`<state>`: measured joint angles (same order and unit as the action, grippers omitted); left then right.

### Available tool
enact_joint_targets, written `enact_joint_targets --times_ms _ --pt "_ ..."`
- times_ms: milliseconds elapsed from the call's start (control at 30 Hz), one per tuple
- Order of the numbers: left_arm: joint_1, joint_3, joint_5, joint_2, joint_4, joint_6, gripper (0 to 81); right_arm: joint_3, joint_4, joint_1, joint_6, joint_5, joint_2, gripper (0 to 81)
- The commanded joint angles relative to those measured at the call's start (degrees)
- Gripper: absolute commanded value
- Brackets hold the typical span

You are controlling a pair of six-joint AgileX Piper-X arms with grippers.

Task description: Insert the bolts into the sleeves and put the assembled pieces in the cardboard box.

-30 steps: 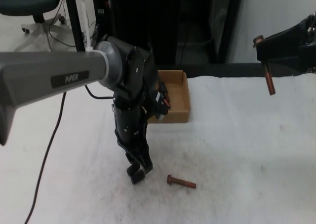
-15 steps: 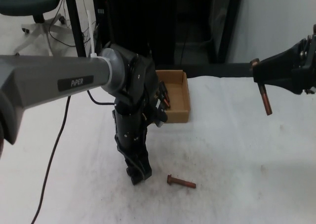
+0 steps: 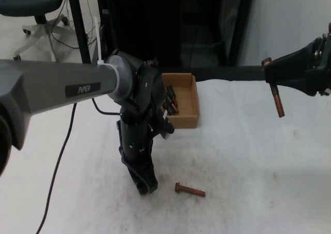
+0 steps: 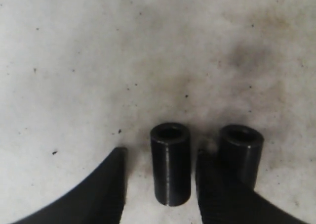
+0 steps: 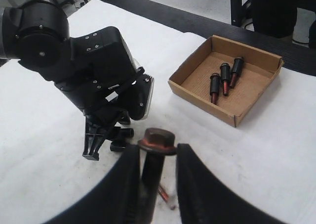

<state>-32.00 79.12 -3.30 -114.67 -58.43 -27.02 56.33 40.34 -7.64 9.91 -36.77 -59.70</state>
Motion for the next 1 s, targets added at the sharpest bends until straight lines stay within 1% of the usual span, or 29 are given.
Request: enact_joint_targets --times_ms 0,67,100,200,233,367,500,533,600,700,767,867,967 --pt "-0.3 0.1 -0.9 0.1 0.4 1.6 39.9 0.0 -0.7 0.2 -0.1 -0.9 0.5 0.9" --pt "-0.3 0.1 -0.9 0.1 0.0 1.8 33.9 0.0 -0.7 0.2 -0.1 -0.9 0.5 0.9" --pt "-0.3 0.1 -0.9 0.1 -0.3 1.7 27.5 0.0 -0.7 0.2 -0.1 -0.9 0.5 0.9" --pt "-0.3 0.1 -0.9 0.1 -1.2 1.7 2.4 0.0 -0.7 0.2 -0.1 -0.9 0.5 0.9" --pt "-0.3 0.1 -0.7 0.1 -1.3 1.7 0.3 0.0 -0.7 0.2 -0.1 -0.9 0.5 0.9" --pt "-0.3 0.1 -0.5 0.1 -1.6 2.2 0.3 0.0 -0.7 0.2 -0.1 -0.9 0.5 0.9" --pt "-0.3 0.6 0.4 0.6 -0.9 6.7 0.3 0.0 -0.7 0.2 -0.1 -0.9 0.5 0.9" --pt "-0.3 0.9 2.0 0.9 -0.6 7.6 0.3 0.0 -0.7 0.2 -0.1 -0.9 0.5 0.9" --pt "-0.3 1.1 8.6 2.3 2.3 11.3 0.3 0.0 -0.9 0.2 -0.1 -0.9 0.5 0.9" --pt "0.1 1.1 19.5 5.5 10.1 22.9 0.3 0.0 -2.8 0.4 -2.6 0.4 0.5 0.9" --pt "0.2 1.1 24.0 8.3 15.7 27.9 0.3 0.0 -4.9 0.3 -5.8 2.2 0.5 0.9" --pt "0.3 1.1 26.6 12.9 22.6 30.0 0.3 0.0 -8.4 0.3 -9.9 2.6 0.5 0.9" --pt "0.6 1.0 26.5 17.8 25.0 29.4 0.3 0.0 -11.4 0.3 -12.3 2.3 0.5 0.9"
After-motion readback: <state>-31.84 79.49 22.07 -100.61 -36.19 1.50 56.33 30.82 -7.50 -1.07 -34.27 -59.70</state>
